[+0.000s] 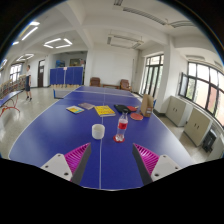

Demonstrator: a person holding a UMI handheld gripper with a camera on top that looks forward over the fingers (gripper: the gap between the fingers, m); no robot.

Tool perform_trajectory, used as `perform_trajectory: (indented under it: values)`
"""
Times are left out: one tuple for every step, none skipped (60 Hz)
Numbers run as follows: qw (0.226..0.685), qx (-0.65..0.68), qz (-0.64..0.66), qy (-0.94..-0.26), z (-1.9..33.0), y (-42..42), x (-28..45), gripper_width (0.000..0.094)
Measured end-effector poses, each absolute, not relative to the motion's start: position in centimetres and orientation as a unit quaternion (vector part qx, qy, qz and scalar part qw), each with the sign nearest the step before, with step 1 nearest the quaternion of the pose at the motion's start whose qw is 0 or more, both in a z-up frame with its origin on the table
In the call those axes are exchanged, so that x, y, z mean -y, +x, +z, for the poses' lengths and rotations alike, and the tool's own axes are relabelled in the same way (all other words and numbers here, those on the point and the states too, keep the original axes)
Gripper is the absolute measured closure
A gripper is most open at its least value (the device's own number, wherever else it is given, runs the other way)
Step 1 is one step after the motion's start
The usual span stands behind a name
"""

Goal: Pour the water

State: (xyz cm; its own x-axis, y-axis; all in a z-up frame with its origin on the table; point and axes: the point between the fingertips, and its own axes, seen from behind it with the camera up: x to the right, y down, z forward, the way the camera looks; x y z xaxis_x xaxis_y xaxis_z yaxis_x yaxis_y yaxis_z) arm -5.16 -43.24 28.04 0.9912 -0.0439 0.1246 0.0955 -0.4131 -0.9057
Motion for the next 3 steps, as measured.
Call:
perform_trajectory:
  values:
    - [0.541,0.016,-0.064,-0.838,28.07,-5.24,43.42,0.0085]
    - [0.541,0.016,-0.064,-0.838,28.13,-5.30,43.57,0.0085]
    - [0.542,0.015,-0.064,-0.838,28.26,-5.38,43.75,0.0085]
